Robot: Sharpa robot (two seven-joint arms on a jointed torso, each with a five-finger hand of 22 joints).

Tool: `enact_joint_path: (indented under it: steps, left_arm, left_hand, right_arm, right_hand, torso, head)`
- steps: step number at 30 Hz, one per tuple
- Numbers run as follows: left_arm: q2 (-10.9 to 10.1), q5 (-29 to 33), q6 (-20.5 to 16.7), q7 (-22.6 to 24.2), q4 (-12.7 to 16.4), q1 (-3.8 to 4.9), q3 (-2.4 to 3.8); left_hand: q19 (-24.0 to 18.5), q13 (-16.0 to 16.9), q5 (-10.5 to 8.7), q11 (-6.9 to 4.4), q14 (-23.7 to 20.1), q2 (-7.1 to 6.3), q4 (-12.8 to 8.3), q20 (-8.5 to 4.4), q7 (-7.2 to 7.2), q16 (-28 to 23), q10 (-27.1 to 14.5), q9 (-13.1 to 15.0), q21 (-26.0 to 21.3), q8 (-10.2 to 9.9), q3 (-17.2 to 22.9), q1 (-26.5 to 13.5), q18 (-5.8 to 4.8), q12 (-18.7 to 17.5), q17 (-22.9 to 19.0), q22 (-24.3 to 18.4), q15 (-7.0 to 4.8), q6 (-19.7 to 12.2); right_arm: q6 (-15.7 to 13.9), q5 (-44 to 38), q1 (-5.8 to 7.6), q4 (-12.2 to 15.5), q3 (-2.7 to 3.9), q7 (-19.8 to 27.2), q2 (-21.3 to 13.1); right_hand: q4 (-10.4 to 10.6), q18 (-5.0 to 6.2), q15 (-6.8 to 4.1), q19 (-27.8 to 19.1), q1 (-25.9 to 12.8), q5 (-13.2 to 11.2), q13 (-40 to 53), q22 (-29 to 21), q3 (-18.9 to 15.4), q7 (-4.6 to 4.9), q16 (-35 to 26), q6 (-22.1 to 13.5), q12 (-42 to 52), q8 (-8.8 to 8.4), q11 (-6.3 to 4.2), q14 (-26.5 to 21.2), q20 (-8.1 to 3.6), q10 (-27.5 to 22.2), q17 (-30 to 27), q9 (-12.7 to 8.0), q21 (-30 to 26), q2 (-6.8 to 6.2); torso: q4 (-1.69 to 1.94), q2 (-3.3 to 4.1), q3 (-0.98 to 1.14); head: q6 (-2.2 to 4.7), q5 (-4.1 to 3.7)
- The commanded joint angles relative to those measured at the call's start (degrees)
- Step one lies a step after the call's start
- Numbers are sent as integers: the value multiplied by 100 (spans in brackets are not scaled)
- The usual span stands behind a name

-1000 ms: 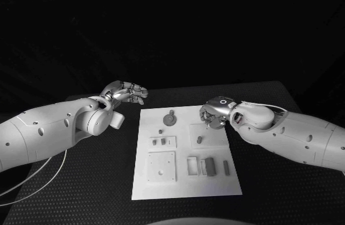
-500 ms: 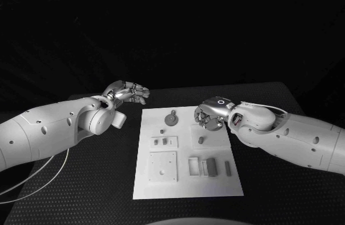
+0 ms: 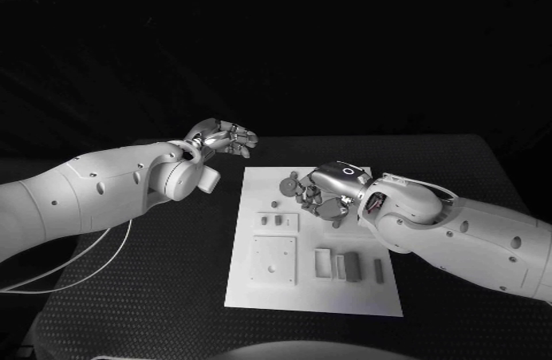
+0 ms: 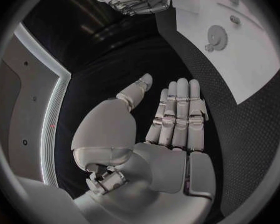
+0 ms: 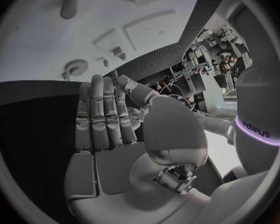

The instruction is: Assemble the parts on the task board

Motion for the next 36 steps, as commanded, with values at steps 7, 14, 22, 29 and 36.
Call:
enact_joint_path:
  steps: [7,14,22,29,36]
  left_arm:
    - [92,41,-30,44,-116,45,7]
    - [135,52,-40,44,-185,56,7]
    - [163,60,-37,52,-218,68,7]
    - [197,64,-27,54,-235,75,7]
    - [203,64,-21,52,-240,77,8]
  left_hand:
    - [18,-3,26,4,52,-7,-6,7,7,-36,-27,-9,19,7,-34,-26,16,31,9,-12,3,-44]
    - [19,-2,26,2,55,-7,-5,7,6,-38,-24,-9,19,10,-34,-26,16,34,12,-18,2,-42]
    - [20,-1,26,1,58,-7,-3,7,5,-39,-22,-8,18,13,-35,-27,16,36,14,-23,1,-40]
    - [20,-1,26,0,60,-7,-1,7,4,-42,-21,-8,18,15,-36,-28,15,37,17,-30,1,-40]
    - [19,0,26,0,60,-7,0,8,4,-45,-21,-9,17,16,-36,-30,14,37,19,-35,1,-40]
  right_arm:
    - [-130,210,-303,-165,-58,323,306]
    - [-125,-105,-413,-271,-157,382,403]
    - [-110,-273,-524,-306,-292,422,474]
    - [-93,-341,-630,-380,-321,425,557]
    - [-55,-390,-679,-448,-331,423,601]
  right_hand:
    - [-10,76,2,22,10,-21,16,10,14,12,-38,15,-36,-6,4,26,-1,23,21,19,-24,-15]
    - [-12,76,3,20,11,-21,22,12,15,13,-45,11,-43,-9,6,24,0,21,30,26,-30,-12]
    - [-12,76,3,22,11,-21,28,15,15,14,-49,11,-47,-11,6,27,-1,23,37,32,-32,-15]
    - [-11,76,3,23,12,-21,31,17,15,14,-51,10,-49,-11,6,27,-1,24,41,35,-34,-13]
    - [-12,76,3,24,13,-21,36,19,16,14,-56,9,-53,-13,6,29,-1,25,49,41,-37,-13]
  torso:
    - [23,1,-8]
    - [20,1,-8]
    - [-3,1,1]
    - [10,3,2]
    - [13,3,-3]
  head:
    - [-132,401]
    - [-241,570]
    - [-286,642]
    - [-326,671]
    - [-364,719]
